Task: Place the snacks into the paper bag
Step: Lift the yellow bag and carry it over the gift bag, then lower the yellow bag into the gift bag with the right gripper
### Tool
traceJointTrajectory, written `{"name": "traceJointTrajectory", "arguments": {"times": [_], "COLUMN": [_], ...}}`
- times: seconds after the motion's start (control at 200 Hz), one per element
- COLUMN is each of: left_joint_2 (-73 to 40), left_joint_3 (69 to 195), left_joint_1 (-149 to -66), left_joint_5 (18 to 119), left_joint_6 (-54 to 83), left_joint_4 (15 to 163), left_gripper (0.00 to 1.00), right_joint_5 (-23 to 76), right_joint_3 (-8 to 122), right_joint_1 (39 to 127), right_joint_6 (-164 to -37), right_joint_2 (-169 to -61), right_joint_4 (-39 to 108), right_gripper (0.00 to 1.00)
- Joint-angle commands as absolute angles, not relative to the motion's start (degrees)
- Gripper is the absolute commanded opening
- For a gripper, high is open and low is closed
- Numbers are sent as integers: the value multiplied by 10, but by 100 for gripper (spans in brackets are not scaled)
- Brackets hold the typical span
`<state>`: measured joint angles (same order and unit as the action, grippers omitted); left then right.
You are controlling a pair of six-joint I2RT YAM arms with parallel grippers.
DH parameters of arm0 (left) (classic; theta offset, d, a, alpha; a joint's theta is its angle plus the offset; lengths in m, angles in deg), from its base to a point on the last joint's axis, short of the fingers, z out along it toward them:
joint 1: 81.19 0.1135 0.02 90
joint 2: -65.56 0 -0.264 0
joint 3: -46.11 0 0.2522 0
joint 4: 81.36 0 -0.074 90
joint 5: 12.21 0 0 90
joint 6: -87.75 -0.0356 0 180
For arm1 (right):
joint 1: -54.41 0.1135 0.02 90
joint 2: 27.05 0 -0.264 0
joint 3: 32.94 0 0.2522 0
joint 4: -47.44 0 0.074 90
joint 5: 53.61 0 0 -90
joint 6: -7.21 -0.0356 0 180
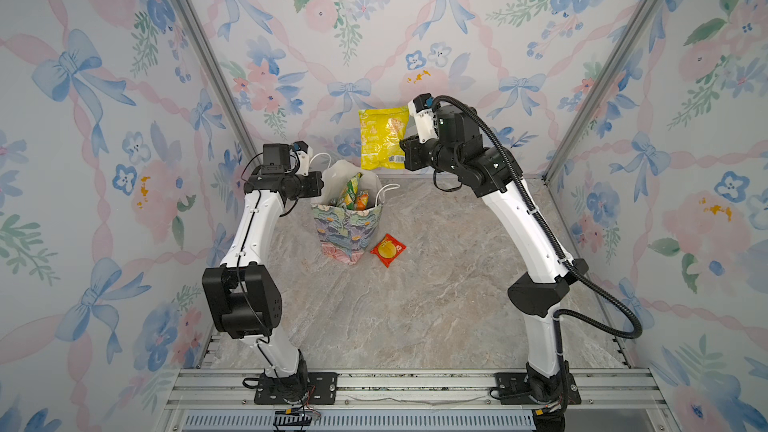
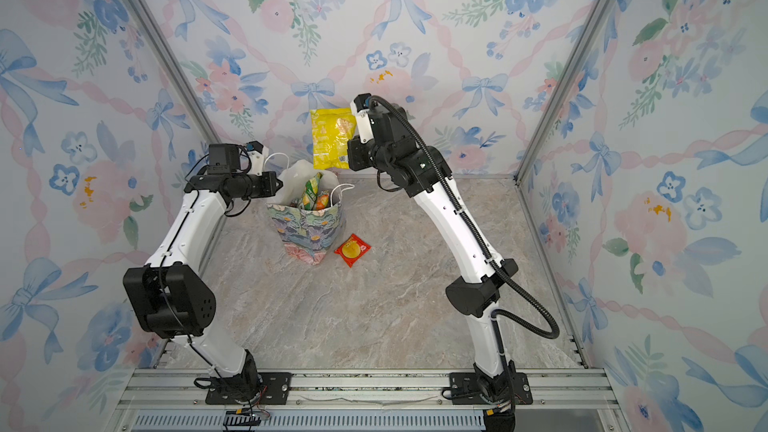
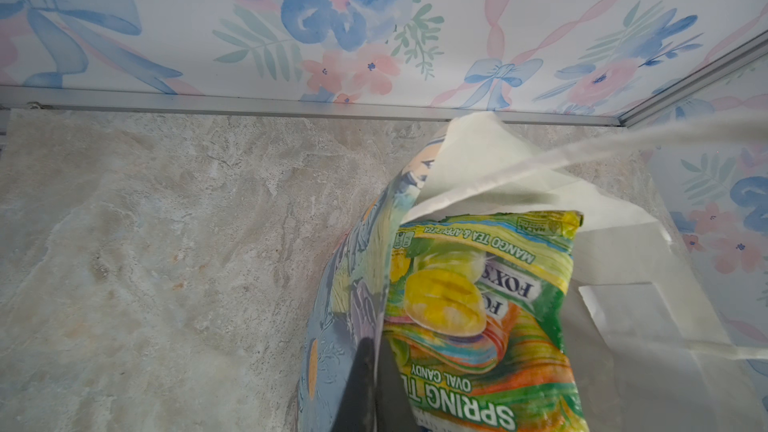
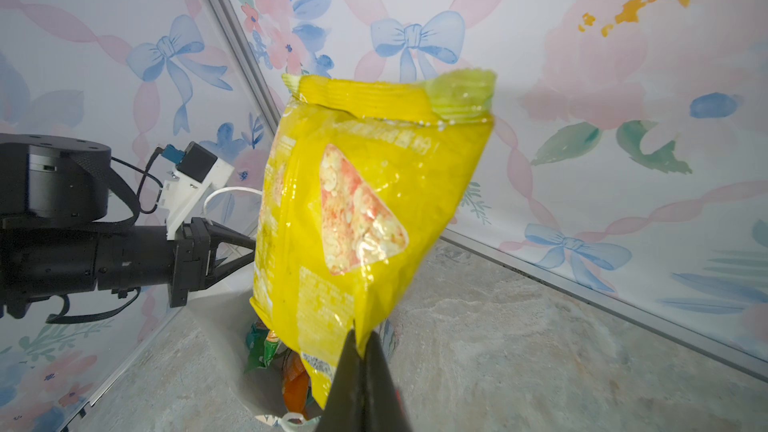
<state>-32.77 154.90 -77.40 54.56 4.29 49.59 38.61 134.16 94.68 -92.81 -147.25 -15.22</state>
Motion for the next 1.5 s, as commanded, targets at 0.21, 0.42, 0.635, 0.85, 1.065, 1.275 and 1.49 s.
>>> {"name": "traceJointTrajectory", "arguments": {"times": [0.21, 0.42, 0.635, 0.85, 1.065, 1.275, 1.49], "left_joint_2": [-337, -338, -340, -342, -341, -340, -339], "left_joint_3": [1544, 1543, 1543, 1543, 1543, 1543, 1543], "left_joint_1": [-773, -773, -773, -773, -773, -773, -773], "left_joint_5": [545, 545, 546, 546, 547, 547, 548], "left_joint_6": [47, 47, 46, 46, 46, 46, 45], "left_joint_4": [480, 480, 480, 479, 480, 480, 480], "left_gripper": [0, 0, 0, 0, 0, 0, 0], "right_joint_5": [385, 365, 353, 328, 316, 325, 343], "right_joint_3": [1359, 1359, 1341, 1311, 1275, 1256, 1257], "right_joint_1": [973, 982, 1005, 1013, 1015, 1015, 1013], "right_joint_6": [-943, -955, -961, -986, -998, -996, -982], "right_joint_2": [-1547, -1577, -1588, -1591, -1580, -1575, -1550], "right_joint_4": [-123, -116, -120, -115, -112, -108, -113], "right_gripper": [0, 0, 0, 0, 0, 15, 58]}}
